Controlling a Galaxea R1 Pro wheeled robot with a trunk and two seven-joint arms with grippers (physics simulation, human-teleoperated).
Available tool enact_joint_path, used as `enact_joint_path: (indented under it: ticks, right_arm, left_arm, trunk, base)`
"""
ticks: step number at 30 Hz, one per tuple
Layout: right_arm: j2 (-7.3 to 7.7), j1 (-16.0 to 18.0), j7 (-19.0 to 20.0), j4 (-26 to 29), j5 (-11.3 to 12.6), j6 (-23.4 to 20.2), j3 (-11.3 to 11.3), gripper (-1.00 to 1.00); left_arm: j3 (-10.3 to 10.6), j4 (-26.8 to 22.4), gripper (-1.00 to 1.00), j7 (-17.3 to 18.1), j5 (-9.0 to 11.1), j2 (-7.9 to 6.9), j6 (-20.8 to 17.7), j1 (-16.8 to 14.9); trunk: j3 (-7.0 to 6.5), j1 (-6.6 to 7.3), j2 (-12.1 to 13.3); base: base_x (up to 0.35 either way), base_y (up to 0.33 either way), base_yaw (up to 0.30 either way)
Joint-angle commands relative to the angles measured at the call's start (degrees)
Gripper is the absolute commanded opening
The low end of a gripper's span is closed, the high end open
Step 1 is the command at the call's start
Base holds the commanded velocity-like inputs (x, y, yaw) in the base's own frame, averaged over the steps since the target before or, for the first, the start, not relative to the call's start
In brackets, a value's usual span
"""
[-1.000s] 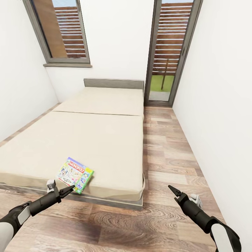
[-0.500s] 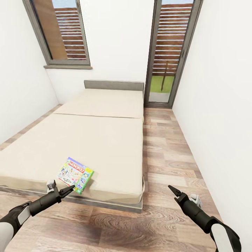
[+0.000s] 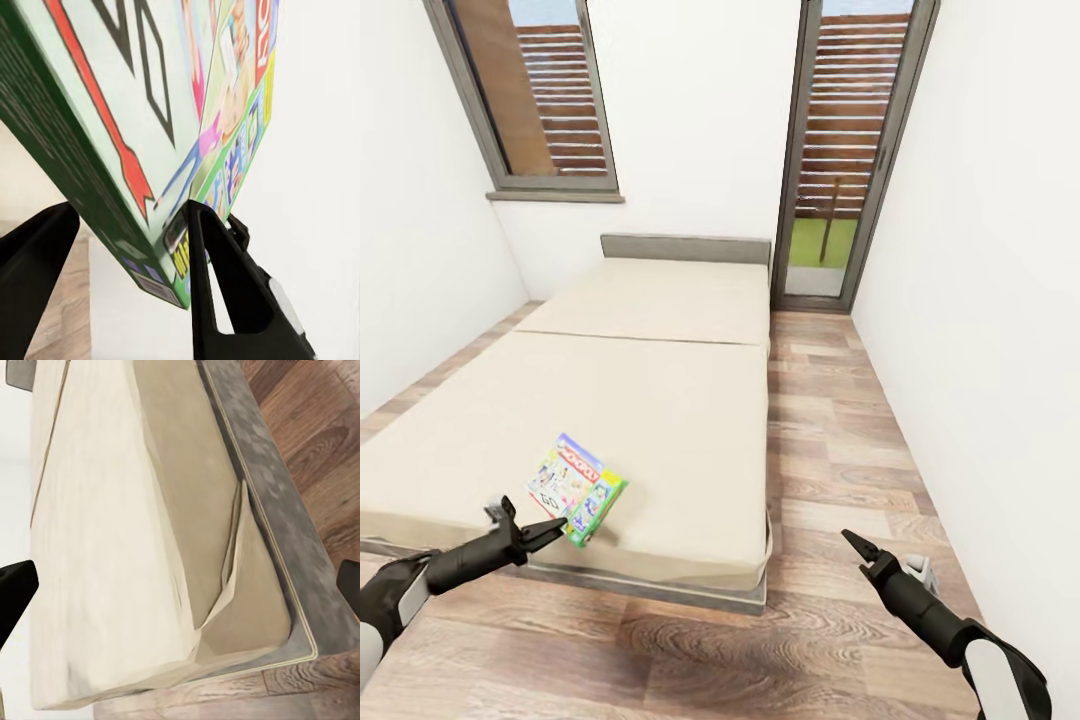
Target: Put all the toys in the child's room - the three board games (two on the bed and one on the table), the two jigsaw puzzles on the table, and the tennis ball on the table - inside the toy box on the table in the child's room.
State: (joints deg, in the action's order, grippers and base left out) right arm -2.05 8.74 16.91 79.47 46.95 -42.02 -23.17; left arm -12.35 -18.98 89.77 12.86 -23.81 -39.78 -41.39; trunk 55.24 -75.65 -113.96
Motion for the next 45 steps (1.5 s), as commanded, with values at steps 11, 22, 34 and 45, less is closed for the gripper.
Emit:
enact_joint_path:
  ticks: [11,22,34,45]
  right_arm:
    - [-0.06,0.05,0.23,-0.02,-0.09,-0.43,-0.21,1.00]
    - [-0.12,0.05,0.23,0.00,0.00,-0.43,0.10,1.00]
    - [-0.11,0.05,0.55,0.98,0.37,-0.76,0.01,1.00]
    - [-0.15,0.05,0.67,1.81,0.58,-0.70,0.08,1.00]
  left_arm:
    - [9.25,-8.59,-1.00,0.23,-0.11,-2.14,-8.56,-0.01]
    - [12.31,-11.47,-1.00,0.23,0.11,-3.73,-15.35,-0.01]
    - [19.09,-17.01,-1.00,0.23,-0.03,-4.93,-16.75,-0.10]
    - [19.29,-17.47,-1.00,0.23,0.05,-6.79,-16.65,-0.07]
  trunk:
    - [-1.93,2.43,4.41]
    - [-3.91,4.84,8.82]
    - [-6.06,7.48,13.63]
    - [-8.04,9.90,18.04]
  base:
    - [0.000,0.000,0.000]
    - [0.000,0.000,0.000]
    - [-0.004,0.000,0.000]
    - [-0.145,0.000,0.000]
